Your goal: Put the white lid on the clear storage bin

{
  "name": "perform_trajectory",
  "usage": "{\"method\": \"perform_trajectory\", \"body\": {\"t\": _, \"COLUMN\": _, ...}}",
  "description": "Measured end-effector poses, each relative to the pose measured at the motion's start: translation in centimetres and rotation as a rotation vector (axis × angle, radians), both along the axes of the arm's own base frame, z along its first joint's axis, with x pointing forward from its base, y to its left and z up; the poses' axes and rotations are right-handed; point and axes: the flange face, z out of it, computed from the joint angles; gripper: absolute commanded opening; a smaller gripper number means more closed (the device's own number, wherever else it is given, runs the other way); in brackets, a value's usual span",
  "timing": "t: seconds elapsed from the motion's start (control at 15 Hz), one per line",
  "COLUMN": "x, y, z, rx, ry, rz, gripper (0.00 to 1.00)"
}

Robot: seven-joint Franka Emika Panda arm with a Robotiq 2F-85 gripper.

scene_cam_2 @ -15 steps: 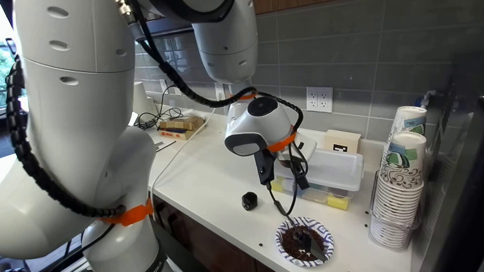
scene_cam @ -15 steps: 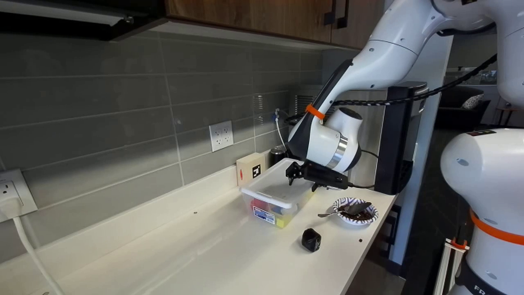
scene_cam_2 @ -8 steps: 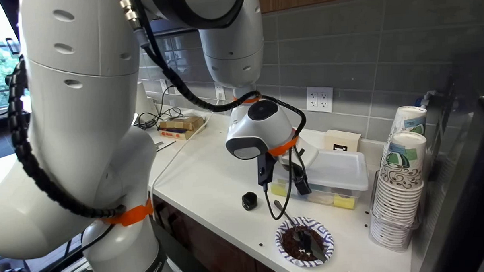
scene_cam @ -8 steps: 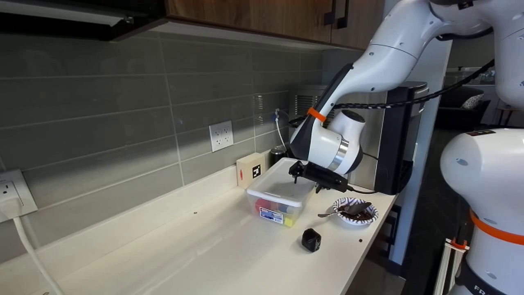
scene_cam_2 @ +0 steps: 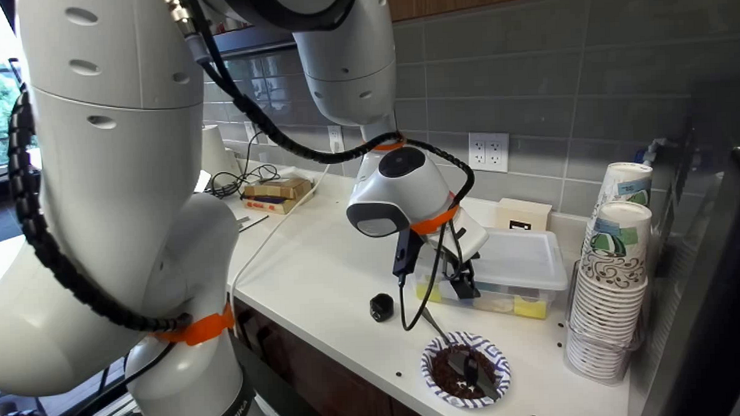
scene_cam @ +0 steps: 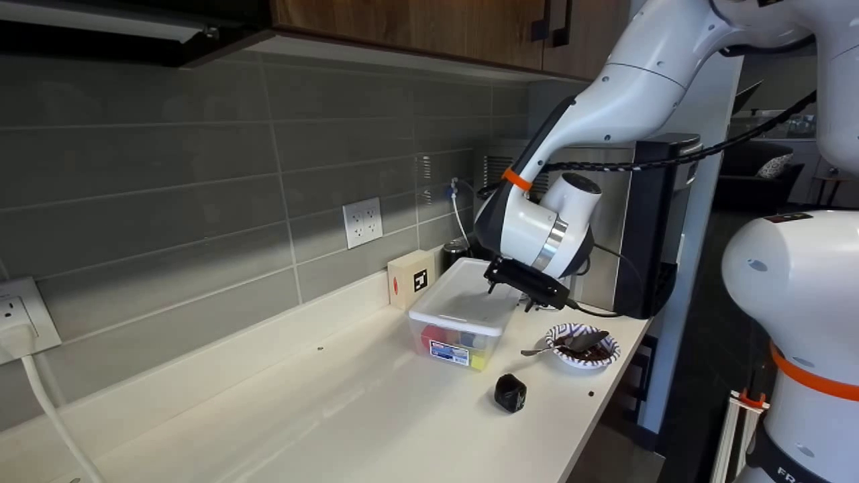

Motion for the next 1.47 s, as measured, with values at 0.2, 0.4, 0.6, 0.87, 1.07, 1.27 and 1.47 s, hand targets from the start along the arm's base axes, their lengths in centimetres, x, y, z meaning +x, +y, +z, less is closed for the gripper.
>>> {"method": "perform_trajectory", "body": {"t": 0.2, "x": 0.1, "y": -0.7, "z": 1.3, "rx": 0.008, "ry": -0.011, "rz": -0.072, "gripper": 1.0}}
{"method": "perform_trajectory", "body": {"t": 0.4, "x": -0.1, "y": -1.1, "z": 2.6, "rx": 0.032, "ry": -0.016, "rz": -0.142, "gripper": 1.0}}
{"method": "perform_trajectory", "body": {"t": 0.6, "x": -0.9, "y": -1.1, "z": 3.6, "rx": 0.048, "ry": -0.015, "rz": -0.2, "gripper": 1.0}}
{"method": "perform_trajectory", "body": {"t": 0.87, "x": -3.0, "y": -1.2, "z": 3.7, "rx": 0.041, "ry": 0.009, "rz": -0.263, "gripper": 1.0}}
{"method": "perform_trajectory", "body": {"t": 1.07, "x": -4.9, "y": -1.2, "z": 2.9, "rx": 0.036, "ry": 0.048, "rz": -0.299, "gripper": 1.0}}
{"method": "perform_trajectory", "body": {"t": 1.27, "x": -6.5, "y": -1.2, "z": 2.3, "rx": 0.022, "ry": 0.087, "rz": -0.323, "gripper": 1.0}}
{"method": "perform_trajectory", "body": {"t": 1.47, "x": -7.9, "y": -1.0, "z": 2.0, "rx": 0.002, "ry": 0.125, "rz": -0.332, "gripper": 1.0}}
